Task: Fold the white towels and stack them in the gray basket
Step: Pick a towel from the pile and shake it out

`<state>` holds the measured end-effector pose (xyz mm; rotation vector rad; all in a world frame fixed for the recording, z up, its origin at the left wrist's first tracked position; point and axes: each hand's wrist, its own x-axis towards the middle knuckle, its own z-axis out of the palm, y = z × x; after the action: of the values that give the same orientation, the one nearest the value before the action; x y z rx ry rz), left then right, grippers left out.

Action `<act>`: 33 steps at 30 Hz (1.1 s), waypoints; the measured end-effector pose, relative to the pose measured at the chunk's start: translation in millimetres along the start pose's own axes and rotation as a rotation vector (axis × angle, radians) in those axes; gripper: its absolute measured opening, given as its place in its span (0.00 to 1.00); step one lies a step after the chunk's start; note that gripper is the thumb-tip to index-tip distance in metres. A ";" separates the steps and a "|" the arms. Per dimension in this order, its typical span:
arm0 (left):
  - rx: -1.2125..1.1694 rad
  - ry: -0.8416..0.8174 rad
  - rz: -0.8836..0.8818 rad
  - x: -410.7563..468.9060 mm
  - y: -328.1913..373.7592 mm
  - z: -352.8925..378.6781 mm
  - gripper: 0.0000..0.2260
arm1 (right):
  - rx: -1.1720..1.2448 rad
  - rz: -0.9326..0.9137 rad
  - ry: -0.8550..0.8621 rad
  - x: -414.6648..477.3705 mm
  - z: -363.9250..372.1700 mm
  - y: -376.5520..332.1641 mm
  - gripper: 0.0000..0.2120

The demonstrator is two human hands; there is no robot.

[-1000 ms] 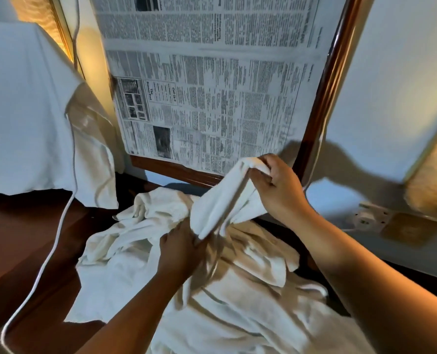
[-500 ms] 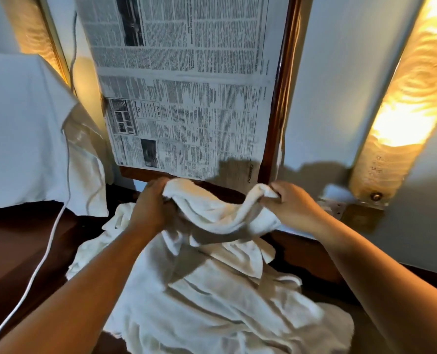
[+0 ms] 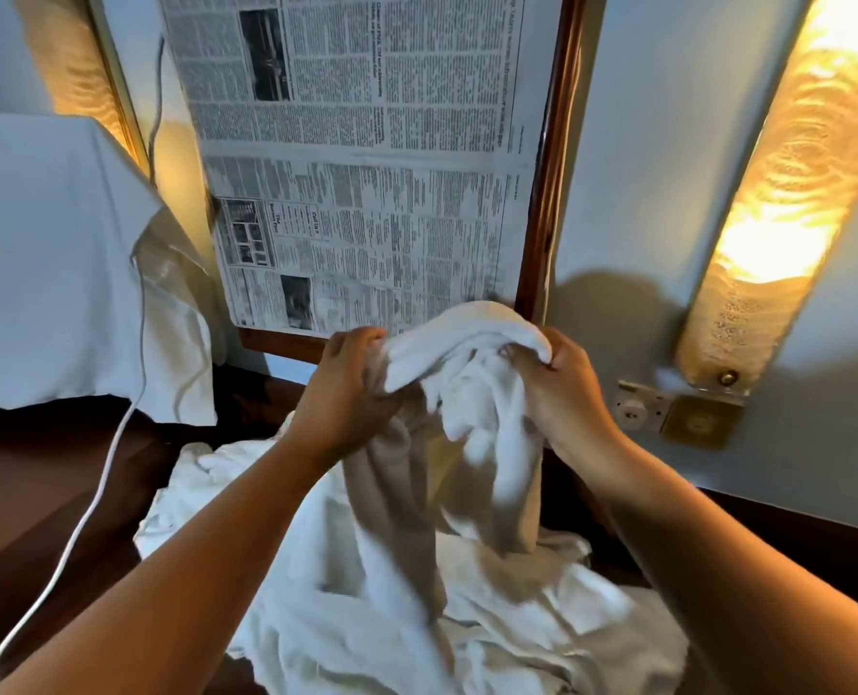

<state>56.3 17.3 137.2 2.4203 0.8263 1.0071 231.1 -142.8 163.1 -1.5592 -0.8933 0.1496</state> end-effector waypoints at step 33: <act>-0.893 -0.819 -0.470 -306.5 448.0 194.7 0.11 | 0.053 0.787 0.421 -372.6 -534.3 62.0 0.24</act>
<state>190.8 -542.1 98.7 1.5092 0.4446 0.0811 306.5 -787.4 79.6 -1.7328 0.0813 0.3816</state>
